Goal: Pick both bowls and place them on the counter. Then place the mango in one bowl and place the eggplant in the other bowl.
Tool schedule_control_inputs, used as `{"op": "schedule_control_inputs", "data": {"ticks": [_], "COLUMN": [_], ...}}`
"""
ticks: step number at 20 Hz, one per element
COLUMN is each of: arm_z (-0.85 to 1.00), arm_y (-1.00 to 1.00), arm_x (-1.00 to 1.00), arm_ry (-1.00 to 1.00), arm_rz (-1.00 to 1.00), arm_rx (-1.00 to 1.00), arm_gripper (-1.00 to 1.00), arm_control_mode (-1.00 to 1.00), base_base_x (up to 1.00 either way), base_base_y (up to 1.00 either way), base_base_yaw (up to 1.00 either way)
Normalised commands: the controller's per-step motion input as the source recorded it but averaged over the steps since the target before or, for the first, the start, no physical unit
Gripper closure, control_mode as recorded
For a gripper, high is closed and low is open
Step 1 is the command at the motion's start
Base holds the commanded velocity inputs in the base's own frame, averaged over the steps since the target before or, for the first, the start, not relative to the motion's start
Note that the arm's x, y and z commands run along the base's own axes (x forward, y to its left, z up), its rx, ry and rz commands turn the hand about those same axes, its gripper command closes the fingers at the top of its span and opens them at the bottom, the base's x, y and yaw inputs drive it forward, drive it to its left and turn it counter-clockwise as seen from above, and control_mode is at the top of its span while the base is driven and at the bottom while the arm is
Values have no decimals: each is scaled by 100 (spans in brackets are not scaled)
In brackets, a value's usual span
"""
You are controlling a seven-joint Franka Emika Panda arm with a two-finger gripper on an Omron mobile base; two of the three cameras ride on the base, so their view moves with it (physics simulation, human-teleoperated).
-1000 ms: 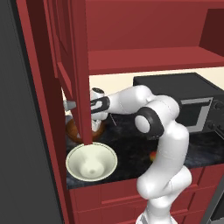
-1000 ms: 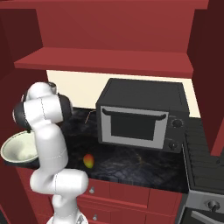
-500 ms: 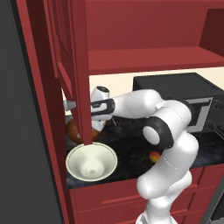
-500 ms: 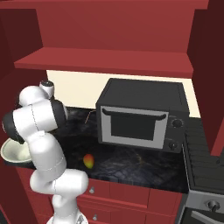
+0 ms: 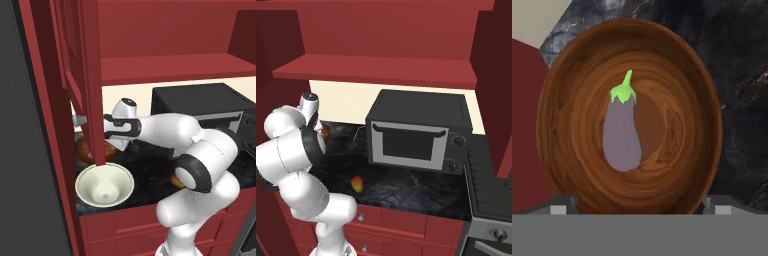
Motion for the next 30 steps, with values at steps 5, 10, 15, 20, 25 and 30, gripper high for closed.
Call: {"op": "schedule_control_inputs", "data": {"ticks": [5,10,15,20,25,30], "arm_z": [23,28,35,29,21,10], "arm_y": [-33,-27,-31,-44,-44,-43], "arm_x": [-51,-52,-53,-55,-54,-53], "arm_ry": [-15,-10,-4,-7,-5,-7], "arm_rz": [3,12,17,15,5,6], "arm_rx": [3,0,0,0,-5,-15], "arm_gripper": [-100,-100,-100,-100,-100,-100], "arm_control_mode": [-100,-100,-100,-100,-100,-100], "base_base_x": [0,0,0,0,0,0], "base_base_y": [0,0,0,0,0,0], "base_base_yaw": [0,0,0,0,0,0]}}
